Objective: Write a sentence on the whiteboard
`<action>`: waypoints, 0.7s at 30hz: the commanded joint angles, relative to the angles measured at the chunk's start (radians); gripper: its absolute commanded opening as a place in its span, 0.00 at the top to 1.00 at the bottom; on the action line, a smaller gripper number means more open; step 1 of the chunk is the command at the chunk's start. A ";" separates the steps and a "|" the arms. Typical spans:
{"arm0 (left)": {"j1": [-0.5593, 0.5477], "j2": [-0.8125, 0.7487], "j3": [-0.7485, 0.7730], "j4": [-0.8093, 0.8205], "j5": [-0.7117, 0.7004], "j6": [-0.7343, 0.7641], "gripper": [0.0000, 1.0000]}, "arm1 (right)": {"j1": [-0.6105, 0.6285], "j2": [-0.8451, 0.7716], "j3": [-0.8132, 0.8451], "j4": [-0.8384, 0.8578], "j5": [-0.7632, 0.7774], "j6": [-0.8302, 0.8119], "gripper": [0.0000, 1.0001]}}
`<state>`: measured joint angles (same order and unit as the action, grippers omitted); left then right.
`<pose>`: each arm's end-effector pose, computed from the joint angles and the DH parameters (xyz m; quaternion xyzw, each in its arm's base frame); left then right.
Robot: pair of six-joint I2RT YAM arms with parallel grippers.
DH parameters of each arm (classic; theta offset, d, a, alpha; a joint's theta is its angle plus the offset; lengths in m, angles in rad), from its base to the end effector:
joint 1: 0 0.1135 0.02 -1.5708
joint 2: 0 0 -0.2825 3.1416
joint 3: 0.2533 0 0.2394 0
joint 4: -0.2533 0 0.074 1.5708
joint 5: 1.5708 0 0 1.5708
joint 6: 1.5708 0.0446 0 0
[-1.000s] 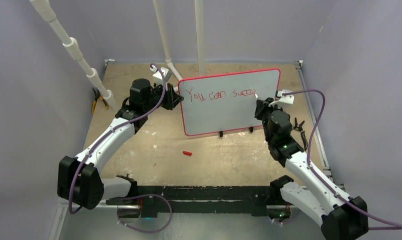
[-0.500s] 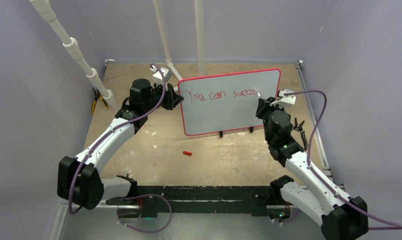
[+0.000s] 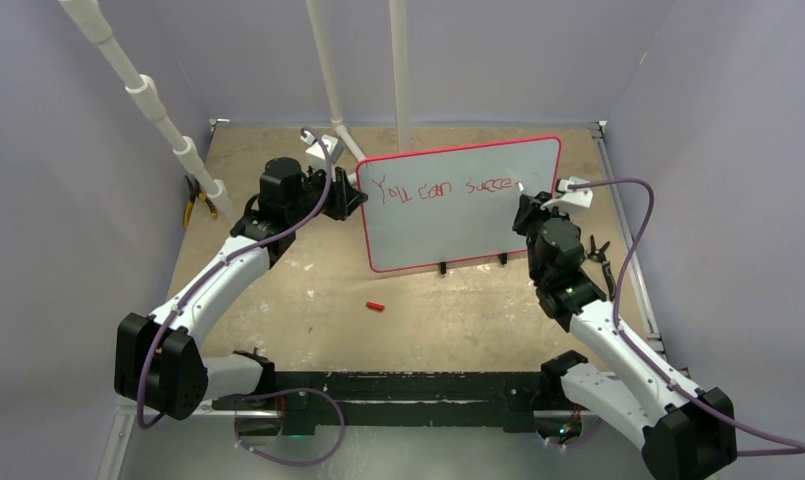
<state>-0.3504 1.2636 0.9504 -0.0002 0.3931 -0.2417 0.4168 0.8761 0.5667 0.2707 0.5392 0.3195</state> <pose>0.2601 -0.1132 0.3329 0.1578 0.7858 -0.3193 0.5056 0.1833 0.0561 0.3128 0.1507 0.7028 0.0614 0.6926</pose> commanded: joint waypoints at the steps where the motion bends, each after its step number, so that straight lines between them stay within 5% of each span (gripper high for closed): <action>1: -0.012 -0.028 -0.005 0.026 0.012 0.021 0.84 | -0.006 -0.014 0.048 0.061 0.015 -0.027 1.00; 21: -0.016 -0.030 -0.004 0.026 0.013 0.021 0.84 | -0.006 -0.023 0.018 -0.024 -0.072 0.022 1.00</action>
<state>-0.3542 1.2636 0.9504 -0.0013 0.3885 -0.2413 0.4137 0.8696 0.5720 0.2852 0.4717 0.3050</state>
